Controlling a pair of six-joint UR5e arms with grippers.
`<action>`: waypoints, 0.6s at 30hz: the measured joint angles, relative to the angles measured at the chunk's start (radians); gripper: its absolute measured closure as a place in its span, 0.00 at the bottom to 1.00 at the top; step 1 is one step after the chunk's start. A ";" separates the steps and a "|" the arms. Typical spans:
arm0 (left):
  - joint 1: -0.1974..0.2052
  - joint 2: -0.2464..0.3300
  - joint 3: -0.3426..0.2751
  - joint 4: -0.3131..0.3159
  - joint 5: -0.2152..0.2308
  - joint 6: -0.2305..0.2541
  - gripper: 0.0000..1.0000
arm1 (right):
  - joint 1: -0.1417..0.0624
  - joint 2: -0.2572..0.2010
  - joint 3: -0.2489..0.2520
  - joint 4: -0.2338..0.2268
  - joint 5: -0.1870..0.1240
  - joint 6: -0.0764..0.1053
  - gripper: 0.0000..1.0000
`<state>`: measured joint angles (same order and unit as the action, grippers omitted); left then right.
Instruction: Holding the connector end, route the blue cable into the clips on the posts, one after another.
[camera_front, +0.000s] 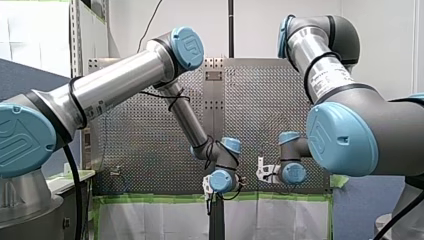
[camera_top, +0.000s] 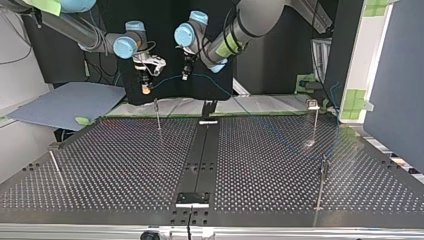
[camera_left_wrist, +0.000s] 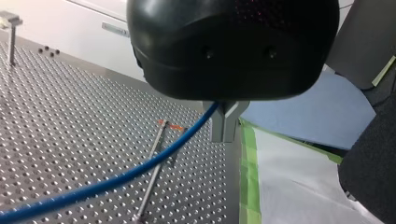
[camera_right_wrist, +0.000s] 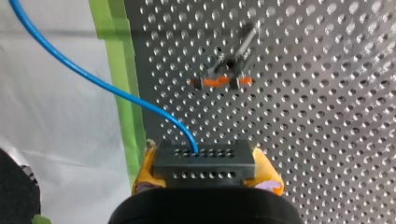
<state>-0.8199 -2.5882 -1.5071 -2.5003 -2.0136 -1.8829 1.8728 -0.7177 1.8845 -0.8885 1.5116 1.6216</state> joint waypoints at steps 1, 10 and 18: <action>-0.002 -0.009 0.009 0.002 -0.008 -0.002 1.00 | -0.011 0.000 0.000 -0.002 -0.011 -0.001 1.00; -0.020 -0.052 0.100 0.016 -0.061 -0.010 1.00 | -0.048 0.000 0.000 -0.007 -0.094 -0.007 1.00; -0.021 -0.080 0.181 -0.004 -0.079 -0.014 1.00 | -0.057 0.000 0.000 -0.006 -0.134 -0.009 1.00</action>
<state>-0.8413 -2.6686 -1.3262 -2.5041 -2.0922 -1.8968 1.8159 -0.7174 1.8847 -0.8946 1.3779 1.6129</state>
